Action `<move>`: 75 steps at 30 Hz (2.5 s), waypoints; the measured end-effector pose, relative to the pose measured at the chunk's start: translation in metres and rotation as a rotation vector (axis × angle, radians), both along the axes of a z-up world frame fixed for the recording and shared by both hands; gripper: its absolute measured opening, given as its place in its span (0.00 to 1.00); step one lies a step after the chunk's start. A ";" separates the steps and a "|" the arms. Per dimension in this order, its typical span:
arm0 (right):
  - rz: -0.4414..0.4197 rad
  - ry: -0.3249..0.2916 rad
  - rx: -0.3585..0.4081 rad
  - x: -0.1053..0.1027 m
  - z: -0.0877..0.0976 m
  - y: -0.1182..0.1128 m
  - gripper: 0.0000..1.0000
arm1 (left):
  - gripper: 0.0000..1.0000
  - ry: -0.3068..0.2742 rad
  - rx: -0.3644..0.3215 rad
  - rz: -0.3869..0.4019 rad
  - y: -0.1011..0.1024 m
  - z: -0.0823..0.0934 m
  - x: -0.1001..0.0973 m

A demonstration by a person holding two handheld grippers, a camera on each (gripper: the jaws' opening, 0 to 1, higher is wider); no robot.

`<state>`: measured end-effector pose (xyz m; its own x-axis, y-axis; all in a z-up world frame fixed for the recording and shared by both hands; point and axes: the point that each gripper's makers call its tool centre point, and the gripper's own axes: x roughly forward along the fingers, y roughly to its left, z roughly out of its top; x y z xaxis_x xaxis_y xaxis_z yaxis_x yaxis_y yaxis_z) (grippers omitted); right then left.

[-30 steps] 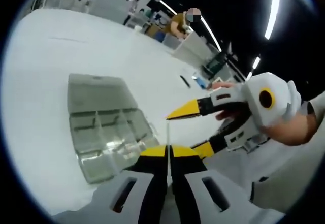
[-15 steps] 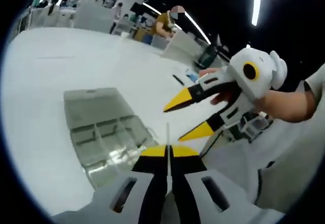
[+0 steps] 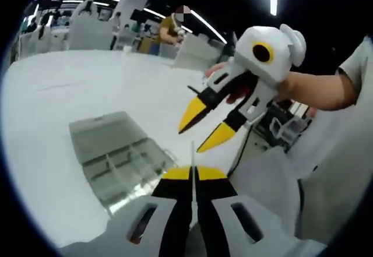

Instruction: Insert the divider into the dual guide fixture by aligning both edges with the guide slots and pushing it downward to the bottom, including one-sided entry, uneven engagement, binding, and posture correction.

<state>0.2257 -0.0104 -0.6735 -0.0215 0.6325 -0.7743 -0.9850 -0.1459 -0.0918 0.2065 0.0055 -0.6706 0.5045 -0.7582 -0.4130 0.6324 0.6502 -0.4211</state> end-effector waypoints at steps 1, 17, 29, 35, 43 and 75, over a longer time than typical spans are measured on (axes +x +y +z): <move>0.003 0.009 0.000 -0.001 0.001 0.000 0.13 | 0.00 -0.006 0.001 -0.001 0.001 0.000 0.000; 0.066 0.065 -0.035 -0.011 -0.001 0.001 0.06 | 0.00 -0.138 0.085 -0.094 0.000 0.006 -0.003; 0.132 0.090 -0.063 -0.020 -0.003 0.004 0.01 | 0.00 -0.220 0.154 -0.153 -0.001 0.006 -0.007; 0.153 0.102 -0.076 -0.025 -0.002 0.006 0.00 | 0.00 -0.244 0.177 -0.176 -0.001 0.005 -0.010; 0.163 0.111 -0.080 -0.027 -0.001 0.008 0.00 | 0.00 -0.259 0.193 -0.191 0.000 0.004 -0.011; -0.068 0.333 -0.107 -0.034 -0.004 0.012 0.00 | 0.04 -0.180 0.227 -0.160 0.000 -0.022 -0.009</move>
<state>0.1913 0.0017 -0.6779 -0.2451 0.5570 -0.7935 -0.9660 -0.0709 0.2486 0.1973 0.0053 -0.6922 0.4666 -0.7325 -0.4957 0.7853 0.6009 -0.1488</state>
